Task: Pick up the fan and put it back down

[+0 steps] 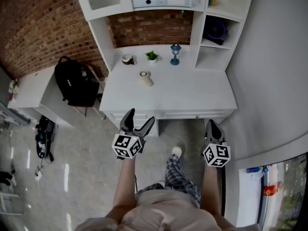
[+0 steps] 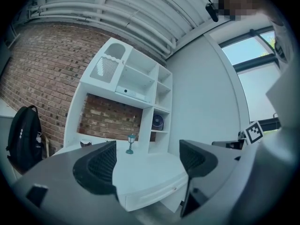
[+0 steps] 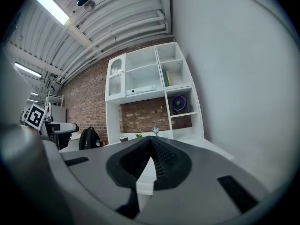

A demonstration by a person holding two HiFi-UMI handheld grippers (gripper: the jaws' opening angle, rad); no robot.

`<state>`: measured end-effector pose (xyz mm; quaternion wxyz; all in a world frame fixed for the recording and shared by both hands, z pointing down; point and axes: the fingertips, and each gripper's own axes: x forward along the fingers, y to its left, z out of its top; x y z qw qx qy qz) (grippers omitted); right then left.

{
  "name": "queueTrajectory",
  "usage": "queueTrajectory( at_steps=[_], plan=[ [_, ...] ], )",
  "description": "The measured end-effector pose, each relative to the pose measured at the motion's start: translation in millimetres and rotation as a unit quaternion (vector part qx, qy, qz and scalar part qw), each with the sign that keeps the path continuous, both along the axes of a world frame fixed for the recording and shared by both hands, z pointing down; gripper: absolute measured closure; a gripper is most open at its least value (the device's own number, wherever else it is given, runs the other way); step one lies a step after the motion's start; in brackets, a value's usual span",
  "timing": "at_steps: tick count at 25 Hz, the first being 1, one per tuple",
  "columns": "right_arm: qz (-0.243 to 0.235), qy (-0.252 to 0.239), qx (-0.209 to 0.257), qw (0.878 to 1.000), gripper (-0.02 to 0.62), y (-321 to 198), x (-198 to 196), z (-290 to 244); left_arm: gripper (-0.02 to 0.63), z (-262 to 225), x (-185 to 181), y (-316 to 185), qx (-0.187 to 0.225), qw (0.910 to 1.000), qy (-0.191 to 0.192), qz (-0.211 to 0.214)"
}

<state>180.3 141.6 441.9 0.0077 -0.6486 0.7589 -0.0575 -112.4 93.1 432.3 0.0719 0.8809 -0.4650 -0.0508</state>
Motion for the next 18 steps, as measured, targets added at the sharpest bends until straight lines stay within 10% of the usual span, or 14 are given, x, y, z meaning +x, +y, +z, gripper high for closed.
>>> queueTrajectory(
  at_steps=[18],
  plan=[
    [-0.06, -0.019, -0.002, 0.998, 0.58, -243.7, 29.6, 0.1, 0.207, 4.5, 42.4, -216.0, -0.009, 0.9985, -0.02, -0.051]
  ],
)
